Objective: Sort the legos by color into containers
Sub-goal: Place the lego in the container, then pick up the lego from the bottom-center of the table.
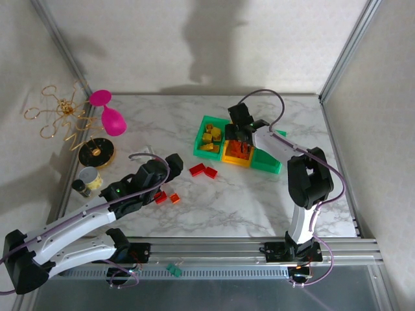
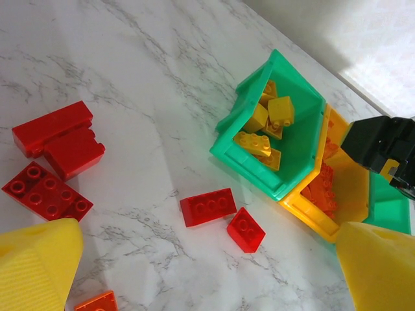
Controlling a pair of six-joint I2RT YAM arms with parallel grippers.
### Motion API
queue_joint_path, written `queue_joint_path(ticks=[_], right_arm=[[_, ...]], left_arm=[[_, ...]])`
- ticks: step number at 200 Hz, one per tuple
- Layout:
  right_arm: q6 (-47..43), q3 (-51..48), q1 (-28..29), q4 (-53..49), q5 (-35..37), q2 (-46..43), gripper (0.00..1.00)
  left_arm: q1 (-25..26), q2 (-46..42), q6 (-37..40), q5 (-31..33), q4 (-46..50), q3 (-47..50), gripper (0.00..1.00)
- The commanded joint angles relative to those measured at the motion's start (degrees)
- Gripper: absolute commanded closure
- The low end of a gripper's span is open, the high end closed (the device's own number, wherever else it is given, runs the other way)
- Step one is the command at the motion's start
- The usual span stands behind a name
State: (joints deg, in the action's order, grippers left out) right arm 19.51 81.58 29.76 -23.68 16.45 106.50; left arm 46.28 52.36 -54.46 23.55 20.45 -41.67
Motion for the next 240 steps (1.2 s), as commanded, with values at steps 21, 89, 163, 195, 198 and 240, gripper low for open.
queue_joint_path(ticks=[21,89,163,195,198,240], right_arm=[[-0.87,-1.45,5.41,-3.01,0.93,-7.11,0.28],[2.26,-9.93,16.63,-2.01,-5.09,-13.08,0.19],[8.77,-13.74,30.03,5.75,-10.24,-7.62,0.16],[10.57,-12.68,33.64,8.82,-11.81,-2.68,0.20],[10.55,-12.55,34.03,8.95,-11.96,-2.33,0.20],[9.50,-10.68,37.42,10.11,-12.23,2.54,0.25]], left_arm=[[-0.59,-4.37,-1.57,-0.05,0.71,1.55,0.00],[-0.75,-9.18,-6.06,0.77,7.51,4.88,0.00],[-0.75,-15.30,-10.72,2.08,15.60,6.62,0.00],[-0.68,-17.12,-11.78,3.05,18.84,6.09,0.00],[-0.78,-17.30,-11.85,3.03,19.06,6.06,0.00],[-0.77,-19.46,-12.41,3.68,21.25,5.85,0.00]])
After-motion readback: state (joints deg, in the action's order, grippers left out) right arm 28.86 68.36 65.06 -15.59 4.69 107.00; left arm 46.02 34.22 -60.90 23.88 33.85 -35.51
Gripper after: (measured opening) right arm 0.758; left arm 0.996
